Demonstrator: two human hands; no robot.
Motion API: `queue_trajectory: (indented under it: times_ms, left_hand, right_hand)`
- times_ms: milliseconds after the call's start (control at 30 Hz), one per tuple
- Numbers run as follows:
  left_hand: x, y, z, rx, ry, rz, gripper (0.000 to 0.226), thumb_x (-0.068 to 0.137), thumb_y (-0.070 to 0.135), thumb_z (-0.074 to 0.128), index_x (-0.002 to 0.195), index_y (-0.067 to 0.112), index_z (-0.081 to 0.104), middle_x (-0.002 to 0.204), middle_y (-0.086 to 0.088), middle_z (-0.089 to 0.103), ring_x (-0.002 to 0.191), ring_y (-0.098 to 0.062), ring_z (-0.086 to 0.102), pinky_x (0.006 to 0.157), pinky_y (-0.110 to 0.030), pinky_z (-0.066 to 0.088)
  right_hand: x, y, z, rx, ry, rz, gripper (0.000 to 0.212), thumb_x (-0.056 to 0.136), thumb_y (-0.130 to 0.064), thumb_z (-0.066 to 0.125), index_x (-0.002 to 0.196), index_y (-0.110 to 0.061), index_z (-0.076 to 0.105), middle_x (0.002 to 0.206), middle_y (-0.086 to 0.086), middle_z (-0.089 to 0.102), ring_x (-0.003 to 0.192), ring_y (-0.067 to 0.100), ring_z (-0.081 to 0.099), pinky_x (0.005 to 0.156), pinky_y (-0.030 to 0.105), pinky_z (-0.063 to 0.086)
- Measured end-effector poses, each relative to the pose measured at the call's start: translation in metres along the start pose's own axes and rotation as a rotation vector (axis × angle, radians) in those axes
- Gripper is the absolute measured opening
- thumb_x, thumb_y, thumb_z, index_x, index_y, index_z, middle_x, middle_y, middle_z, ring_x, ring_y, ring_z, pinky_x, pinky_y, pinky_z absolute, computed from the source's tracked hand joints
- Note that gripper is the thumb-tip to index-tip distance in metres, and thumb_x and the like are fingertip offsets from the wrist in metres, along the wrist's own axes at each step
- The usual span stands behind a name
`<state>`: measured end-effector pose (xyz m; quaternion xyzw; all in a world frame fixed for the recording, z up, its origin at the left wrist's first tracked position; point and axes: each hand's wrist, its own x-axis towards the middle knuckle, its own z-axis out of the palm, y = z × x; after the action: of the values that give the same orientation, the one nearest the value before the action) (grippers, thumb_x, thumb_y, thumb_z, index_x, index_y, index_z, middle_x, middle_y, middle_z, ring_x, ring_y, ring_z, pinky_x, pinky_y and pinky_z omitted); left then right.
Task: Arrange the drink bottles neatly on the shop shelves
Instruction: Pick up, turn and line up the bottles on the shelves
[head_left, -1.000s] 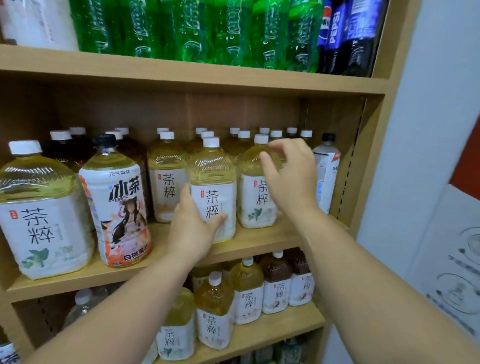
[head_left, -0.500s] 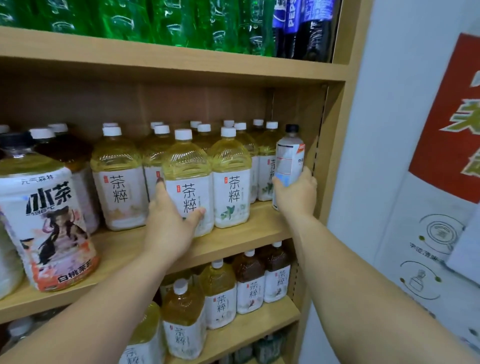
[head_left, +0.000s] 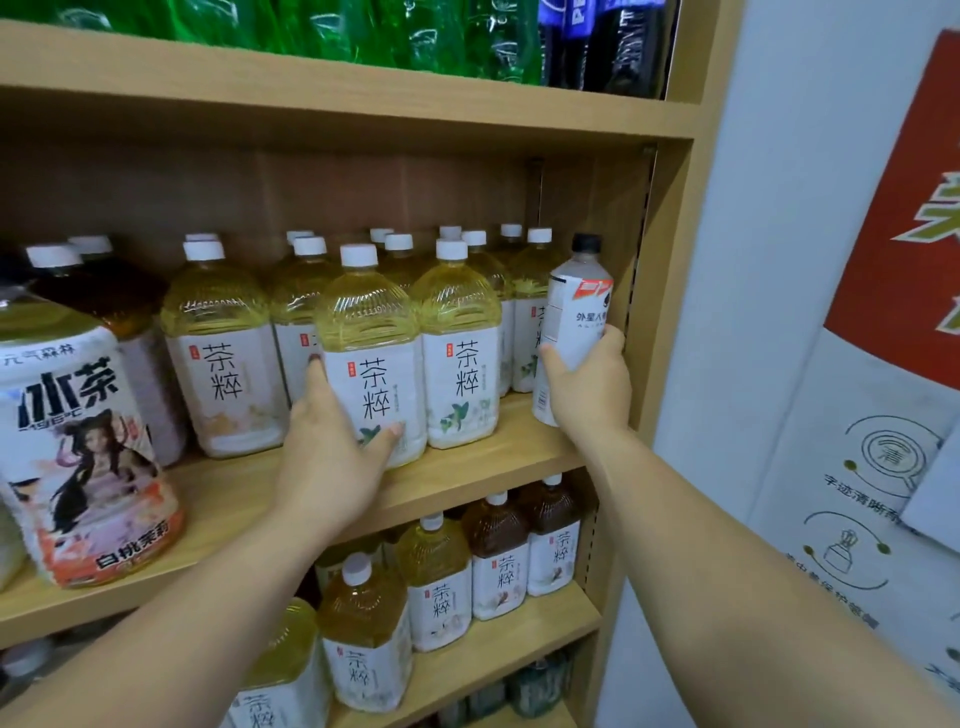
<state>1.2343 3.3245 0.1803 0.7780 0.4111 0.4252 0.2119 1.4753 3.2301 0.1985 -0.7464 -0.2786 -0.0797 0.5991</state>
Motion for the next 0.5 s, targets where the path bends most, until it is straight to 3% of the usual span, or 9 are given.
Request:
queue_trajectory:
  times_ms: [233,367,500]
  left_hand:
    - [-0.006,0.014,0.015,0.001,-0.023,0.004,0.105,0.082,0.031,0.082,0.158,0.033,0.008,0.145,-0.006,0.05,0.133,-0.026,0.049,0.105,-0.051,0.049]
    - [-0.013,0.032,0.028,-0.005,-0.033,0.007,0.112,0.088,0.03,0.078,0.161,0.026,-0.007,0.149,-0.013,0.043,0.132,-0.031,0.05,0.104,-0.046,0.048]
    - [-0.01,0.044,0.04,0.003,-0.053,0.013,0.112,0.09,0.032,0.076,0.162,0.022,-0.008,0.152,-0.014,0.038,0.136,-0.031,0.048,0.107,-0.044,0.045]
  right_hand:
    - [-0.042,0.002,-0.027,0.069,-0.035,-0.122,0.072,0.086,-0.049,0.073,0.143,-0.023,0.037,0.133,-0.004,0.06,0.116,0.013,0.061,0.093,0.034,0.054]
    - [-0.06,0.0,-0.044,0.116,-0.059,-0.171,0.069,0.086,-0.043,0.077,0.14,-0.023,0.04,0.13,-0.011,0.059,0.116,0.004,0.059,0.096,0.028,0.053]
    - [-0.063,-0.004,-0.045,0.097,-0.095,-0.17,0.07,0.085,-0.044,0.078,0.141,-0.025,0.04,0.131,-0.013,0.059,0.115,0.004,0.058,0.097,0.029,0.053]
